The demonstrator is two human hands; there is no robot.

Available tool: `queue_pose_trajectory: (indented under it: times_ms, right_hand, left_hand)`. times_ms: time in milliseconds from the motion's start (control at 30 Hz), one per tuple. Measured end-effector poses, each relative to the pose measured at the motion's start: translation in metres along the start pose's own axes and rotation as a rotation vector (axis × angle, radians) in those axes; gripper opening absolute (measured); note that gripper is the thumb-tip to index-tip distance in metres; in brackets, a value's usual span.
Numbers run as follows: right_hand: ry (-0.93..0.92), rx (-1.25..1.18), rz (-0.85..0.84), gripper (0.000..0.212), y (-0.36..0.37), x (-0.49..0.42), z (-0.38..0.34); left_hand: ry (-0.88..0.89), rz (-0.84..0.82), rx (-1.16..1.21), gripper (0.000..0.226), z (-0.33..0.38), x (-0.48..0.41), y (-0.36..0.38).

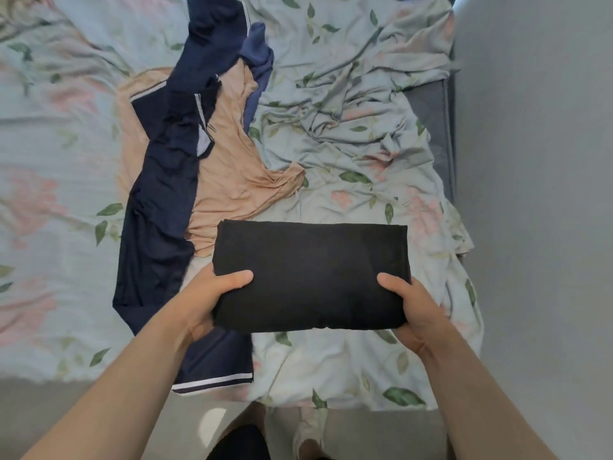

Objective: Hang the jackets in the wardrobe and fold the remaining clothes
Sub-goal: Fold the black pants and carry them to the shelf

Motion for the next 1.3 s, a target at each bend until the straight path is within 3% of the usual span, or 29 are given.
queue_pose_trajectory:
  times_ms: [200,433,633,833,1067,1200,1300]
  right_hand:
    - [-0.165,0.049,-0.026,0.062,0.040,0.044,-0.076]
    - [-0.283,0.016,-0.066,0.065,0.068,0.103,-0.135]
    - [-0.334,-0.015,-0.187,0.058,0.073,0.154,-0.175]
    - [-0.369,0.056,-0.317,0.034,0.091,0.189,-0.203]
    - [-0.435,0.108,-0.662,0.056,0.142,0.236,-0.229]
    - [-0.454,0.181,-0.843,0.053,0.184,0.260,-0.230]
    - [-0.436,0.162,-0.935,0.052,0.216,0.276,-0.227]
  left_hand:
    - [0.172,0.078,0.072,0.050,0.028,0.085,0.010]
    - [0.248,-0.021,0.188,0.062,0.027,0.179,0.018]
    - [0.353,0.014,0.338,0.056,-0.007,0.251,0.038]
    - [0.482,0.046,0.485,0.042,-0.040,0.313,0.052]
    - [0.652,0.221,0.574,0.048,-0.070,0.384,0.036]
    - [0.749,0.269,0.626,0.049,-0.092,0.428,0.018]
    - [0.841,0.279,0.560,0.070,-0.107,0.463,0.005]
Point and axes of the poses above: each hand's wrist, its own x-axis away from the middle knuckle, its own y-axis out of the palm, z = x × y, the point moved 4 cm from there along -x, towards the middle knuckle, and after that the axes turned 15 degrees about -y, right-handed, at the moved point
